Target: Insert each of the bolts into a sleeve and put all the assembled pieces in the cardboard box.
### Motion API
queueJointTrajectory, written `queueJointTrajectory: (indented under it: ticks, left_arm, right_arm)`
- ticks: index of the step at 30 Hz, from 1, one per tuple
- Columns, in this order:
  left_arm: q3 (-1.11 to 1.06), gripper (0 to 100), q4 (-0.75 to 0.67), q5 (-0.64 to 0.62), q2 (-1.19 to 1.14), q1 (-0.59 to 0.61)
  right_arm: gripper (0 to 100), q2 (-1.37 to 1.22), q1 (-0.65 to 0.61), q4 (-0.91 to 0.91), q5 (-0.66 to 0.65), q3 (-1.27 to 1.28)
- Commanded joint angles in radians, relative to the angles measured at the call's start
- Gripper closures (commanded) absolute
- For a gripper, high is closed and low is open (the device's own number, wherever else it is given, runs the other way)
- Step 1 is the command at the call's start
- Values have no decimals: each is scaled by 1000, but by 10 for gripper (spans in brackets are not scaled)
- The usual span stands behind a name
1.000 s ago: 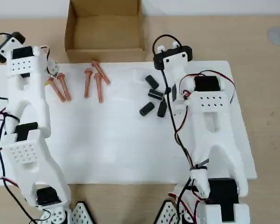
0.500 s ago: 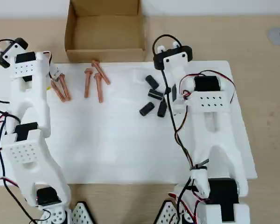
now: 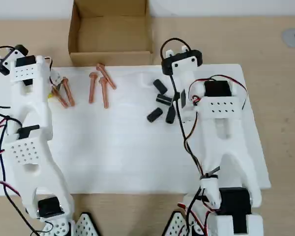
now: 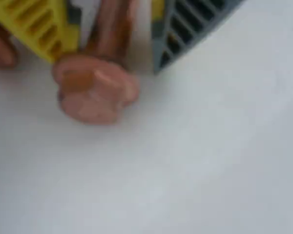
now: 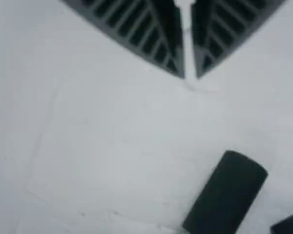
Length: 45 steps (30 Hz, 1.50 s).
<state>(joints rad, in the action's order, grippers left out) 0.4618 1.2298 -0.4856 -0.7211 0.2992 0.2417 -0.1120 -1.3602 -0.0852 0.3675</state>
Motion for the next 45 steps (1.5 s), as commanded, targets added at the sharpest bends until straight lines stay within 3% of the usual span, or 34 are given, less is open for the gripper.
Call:
queueJointTrajectory:
  ticks: [1, 4, 10, 19, 24, 28, 35, 42, 45]
  left_arm:
    - [9, 911, 48, 3, -19, 17]
    - [9, 1000, 81, 3, -21, 21]
    - [106, 991, 216, 104, 8, 14]
    - [539, 991, 516, 242, 140, 12]
    - [589, 993, 525, 338, 292, 14]
    - [420, 994, 525, 400, 455, 11]
    - [-163, 991, 523, 595, 796, -72]
    - [-485, 990, 460, 600, 1254, -91]
    - [-617, 990, 396, 605, 1468, -89]
  right_arm:
    - [988, -1, 15, 6, -11, -1]
    - [988, -1, 15, 6, -11, -1]
    - [988, 7, 15, 3, -11, -7]
    - [988, 7, 15, 3, -9, -7]
    - [988, 7, 13, -3, -9, -7]
    - [988, 4, -8, -54, -12, -7]
    - [988, 50, -35, -106, -68, -42]
    - [987, 67, -154, -89, -439, -99]
    - [987, 36, -163, -41, -500, -99]
